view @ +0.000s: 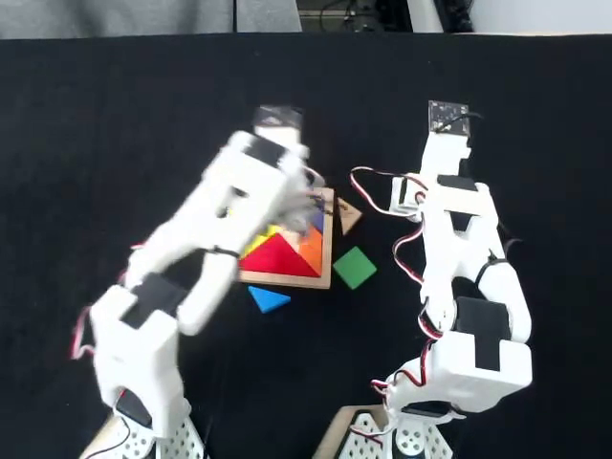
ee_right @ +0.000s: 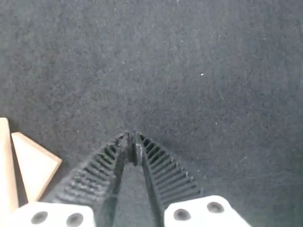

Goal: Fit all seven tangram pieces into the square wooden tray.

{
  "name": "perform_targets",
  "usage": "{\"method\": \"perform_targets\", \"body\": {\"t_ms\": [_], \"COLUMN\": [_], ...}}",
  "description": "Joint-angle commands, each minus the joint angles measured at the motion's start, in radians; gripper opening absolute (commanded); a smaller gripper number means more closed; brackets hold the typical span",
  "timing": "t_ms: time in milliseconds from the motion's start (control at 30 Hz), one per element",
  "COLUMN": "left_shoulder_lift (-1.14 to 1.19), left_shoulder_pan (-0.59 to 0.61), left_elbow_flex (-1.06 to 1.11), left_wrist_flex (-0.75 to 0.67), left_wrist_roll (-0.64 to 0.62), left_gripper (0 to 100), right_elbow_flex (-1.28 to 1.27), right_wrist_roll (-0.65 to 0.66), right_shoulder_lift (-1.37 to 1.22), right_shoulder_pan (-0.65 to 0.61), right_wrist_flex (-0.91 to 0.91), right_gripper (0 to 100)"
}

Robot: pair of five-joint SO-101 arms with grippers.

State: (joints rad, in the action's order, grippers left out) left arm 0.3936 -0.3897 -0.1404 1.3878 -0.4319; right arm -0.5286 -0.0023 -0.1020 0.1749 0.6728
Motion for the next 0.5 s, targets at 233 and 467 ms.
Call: {"method": "perform_targets", "body": {"t_ms": [233,467], "left_shoulder_lift": [-0.371,-0.764], "left_shoulder_pan": [0.309,0.254], "left_elbow_flex": [0.242,0.642], "left_wrist_flex": [0.106,-0.086], "left_wrist_roll": [0.370,0.548], "left_gripper": [21,14], "right_elbow_flex": [0.064,0.062], "right_wrist_roll": [0.000,0.000], "right_shoulder_lift": [0.013,0.012], "right_shoulder_pan": [-0.015,-0.009], "right_wrist_flex": [0.000,0.000], "right_gripper": [1.1,1.1]}}
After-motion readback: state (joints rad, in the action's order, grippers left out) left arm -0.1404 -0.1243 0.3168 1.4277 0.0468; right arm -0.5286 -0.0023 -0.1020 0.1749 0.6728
